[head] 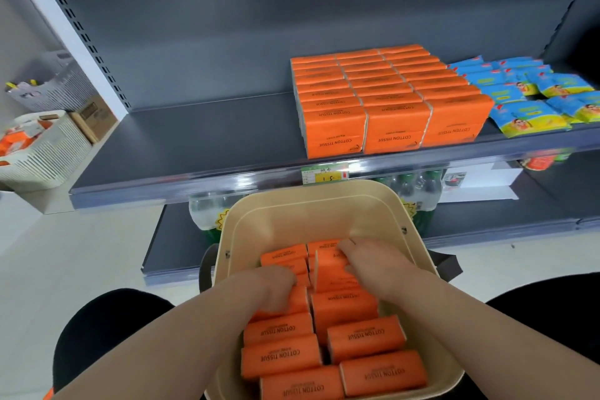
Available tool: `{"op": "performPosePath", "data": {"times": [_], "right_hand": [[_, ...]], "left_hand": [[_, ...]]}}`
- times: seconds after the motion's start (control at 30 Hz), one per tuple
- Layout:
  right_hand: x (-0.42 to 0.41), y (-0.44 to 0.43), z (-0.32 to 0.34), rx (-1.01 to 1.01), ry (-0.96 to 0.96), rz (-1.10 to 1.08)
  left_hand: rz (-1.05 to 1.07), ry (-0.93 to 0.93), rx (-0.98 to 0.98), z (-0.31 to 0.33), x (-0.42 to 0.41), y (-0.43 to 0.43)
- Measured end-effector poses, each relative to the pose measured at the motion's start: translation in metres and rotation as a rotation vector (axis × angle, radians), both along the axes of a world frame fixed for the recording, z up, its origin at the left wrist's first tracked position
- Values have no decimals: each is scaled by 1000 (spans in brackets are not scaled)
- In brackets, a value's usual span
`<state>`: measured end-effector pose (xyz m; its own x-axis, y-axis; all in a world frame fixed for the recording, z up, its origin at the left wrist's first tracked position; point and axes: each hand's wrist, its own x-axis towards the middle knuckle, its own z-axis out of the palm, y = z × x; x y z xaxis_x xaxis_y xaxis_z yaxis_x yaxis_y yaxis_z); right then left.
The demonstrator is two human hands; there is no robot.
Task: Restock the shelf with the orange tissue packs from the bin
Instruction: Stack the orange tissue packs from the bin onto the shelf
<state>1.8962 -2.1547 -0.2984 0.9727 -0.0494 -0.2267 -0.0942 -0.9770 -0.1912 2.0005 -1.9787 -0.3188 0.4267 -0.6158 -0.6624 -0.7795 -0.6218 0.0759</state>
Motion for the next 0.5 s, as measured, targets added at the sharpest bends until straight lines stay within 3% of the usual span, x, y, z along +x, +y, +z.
{"op": "performPosePath", "data": {"times": [0.27,0.4,0.5], "right_hand": [[-11,1,10,-110,-243,-129],[-16,0,16,-120,-290,-148],[-19,-1,21,-144,-294,-158]], "left_hand": [[202,-102,-291,28,0,-5],[301,-207,-361,30,-1,-2],[393,-175,-382,32,1,2]]}}
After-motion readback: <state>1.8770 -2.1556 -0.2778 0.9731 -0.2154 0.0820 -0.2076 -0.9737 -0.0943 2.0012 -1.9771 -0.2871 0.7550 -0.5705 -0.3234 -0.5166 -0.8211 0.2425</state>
